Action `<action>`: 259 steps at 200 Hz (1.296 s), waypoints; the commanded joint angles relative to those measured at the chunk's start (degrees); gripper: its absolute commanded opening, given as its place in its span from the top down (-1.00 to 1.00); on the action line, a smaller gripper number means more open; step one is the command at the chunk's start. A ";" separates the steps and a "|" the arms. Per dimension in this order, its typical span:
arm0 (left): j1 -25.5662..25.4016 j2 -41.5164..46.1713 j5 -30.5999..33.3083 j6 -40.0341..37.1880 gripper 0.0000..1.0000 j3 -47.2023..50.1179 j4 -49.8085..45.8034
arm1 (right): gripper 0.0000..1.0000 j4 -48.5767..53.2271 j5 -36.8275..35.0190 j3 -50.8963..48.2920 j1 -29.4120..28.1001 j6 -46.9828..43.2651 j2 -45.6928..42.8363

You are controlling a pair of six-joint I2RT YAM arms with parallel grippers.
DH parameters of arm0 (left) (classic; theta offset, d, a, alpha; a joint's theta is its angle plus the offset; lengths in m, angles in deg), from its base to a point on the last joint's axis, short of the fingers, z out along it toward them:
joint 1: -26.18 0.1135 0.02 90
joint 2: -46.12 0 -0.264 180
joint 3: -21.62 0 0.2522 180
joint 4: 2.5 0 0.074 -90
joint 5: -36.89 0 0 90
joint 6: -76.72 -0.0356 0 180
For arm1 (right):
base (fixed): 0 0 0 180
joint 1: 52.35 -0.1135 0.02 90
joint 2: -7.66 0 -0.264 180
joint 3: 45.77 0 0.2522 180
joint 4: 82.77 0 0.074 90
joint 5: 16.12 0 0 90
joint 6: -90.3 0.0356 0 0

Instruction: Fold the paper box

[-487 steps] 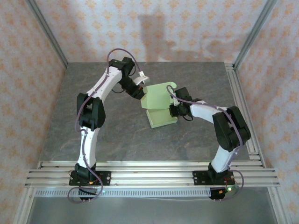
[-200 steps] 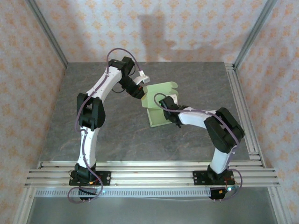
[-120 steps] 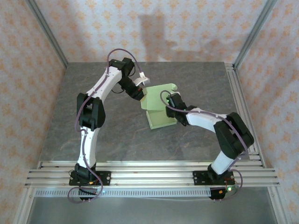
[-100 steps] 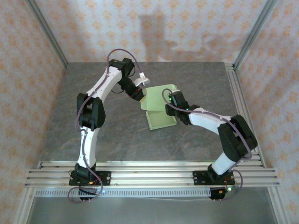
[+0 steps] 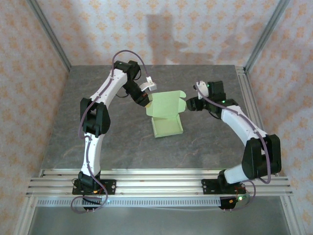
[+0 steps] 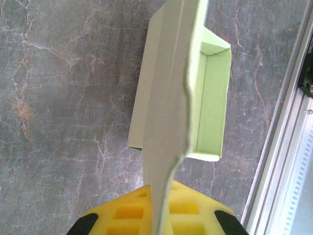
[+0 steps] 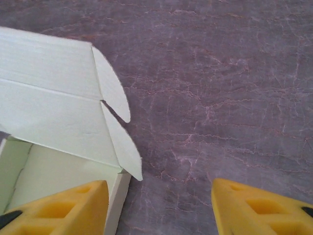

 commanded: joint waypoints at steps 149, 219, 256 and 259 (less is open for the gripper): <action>0.10 -2.73 -0.09 -2.69 1.00 -4.91 -5.10 | 0.55 40.85 18.93 36.76 0.33 -32.97 28.44; 0.10 -2.80 -0.26 -2.77 1.00 -5.37 -5.76 | 0.90 41.86 17.80 38.25 -0.24 -33.28 29.76; 0.04 -2.84 -0.27 -2.62 1.00 -5.37 -5.65 | 0.75 42.03 16.78 38.42 -0.66 -32.91 29.08; 0.07 -2.82 -0.26 -2.64 1.00 -5.37 -5.65 | 0.73 41.81 16.69 38.36 -0.68 -32.78 29.00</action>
